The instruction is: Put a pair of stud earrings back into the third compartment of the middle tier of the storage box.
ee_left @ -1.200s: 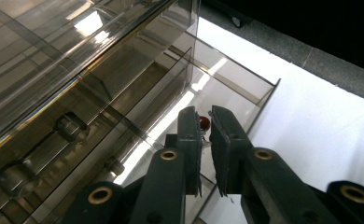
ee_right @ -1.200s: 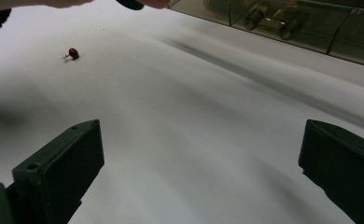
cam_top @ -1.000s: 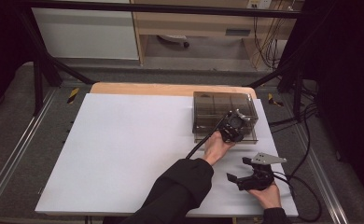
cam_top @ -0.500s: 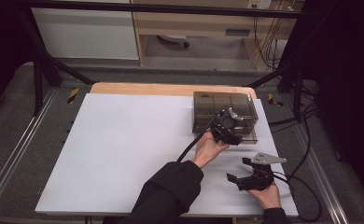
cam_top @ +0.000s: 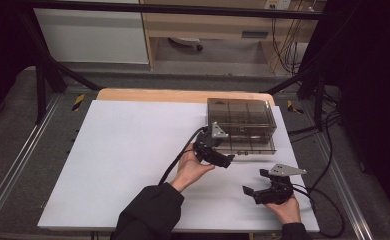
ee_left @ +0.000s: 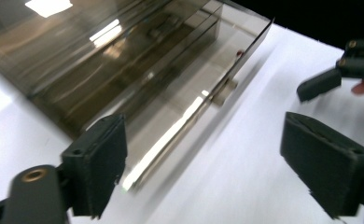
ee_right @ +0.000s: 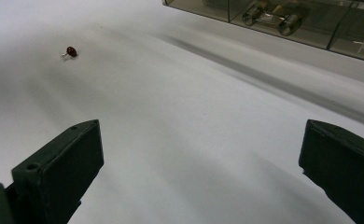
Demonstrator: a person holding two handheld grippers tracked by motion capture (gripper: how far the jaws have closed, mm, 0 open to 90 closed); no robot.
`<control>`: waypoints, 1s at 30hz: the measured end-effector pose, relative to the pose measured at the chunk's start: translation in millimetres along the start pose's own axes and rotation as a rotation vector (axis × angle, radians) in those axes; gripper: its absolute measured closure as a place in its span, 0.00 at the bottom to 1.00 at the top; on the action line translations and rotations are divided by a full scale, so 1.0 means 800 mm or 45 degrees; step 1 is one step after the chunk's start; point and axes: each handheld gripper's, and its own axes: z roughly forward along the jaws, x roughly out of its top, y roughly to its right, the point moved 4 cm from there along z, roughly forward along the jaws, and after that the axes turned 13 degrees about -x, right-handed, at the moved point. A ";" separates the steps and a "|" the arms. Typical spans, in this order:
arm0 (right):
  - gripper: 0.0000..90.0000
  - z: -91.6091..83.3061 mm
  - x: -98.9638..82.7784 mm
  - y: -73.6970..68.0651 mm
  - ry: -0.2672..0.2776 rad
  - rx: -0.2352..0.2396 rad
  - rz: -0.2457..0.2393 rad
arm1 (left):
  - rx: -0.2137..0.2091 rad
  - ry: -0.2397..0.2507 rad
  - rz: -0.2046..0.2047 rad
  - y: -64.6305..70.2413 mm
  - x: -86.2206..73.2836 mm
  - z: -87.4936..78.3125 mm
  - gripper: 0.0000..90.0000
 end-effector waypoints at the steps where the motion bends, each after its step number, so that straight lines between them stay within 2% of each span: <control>1: 0.01 0.000 0.000 0.000 -0.001 -0.001 0.000 | 0.004 0.003 -0.006 -0.002 -0.006 -0.007 0.14; 9: 0.01 0.000 -0.001 0.000 -0.010 -0.007 -0.001 | 0.058 0.043 -0.063 -0.017 -0.057 -0.055 0.12; 16: 0.01 0.000 -0.001 0.000 -0.011 -0.009 -0.004 | 0.090 0.048 -0.082 -0.021 -0.096 -0.080 0.12; 21: 0.01 0.002 -0.002 0.000 -0.015 -0.016 -0.003 | 0.104 0.038 -0.109 -0.022 -0.120 -0.088 0.11; 26: 0.01 0.002 -0.002 0.000 -0.015 -0.016 -0.001 | 0.108 0.020 -0.128 -0.020 -0.143 -0.087 0.11; 30: 0.01 0.002 -0.002 0.000 -0.016 -0.019 0.002 | 0.082 0.004 -0.151 -0.019 -0.158 -0.082 0.13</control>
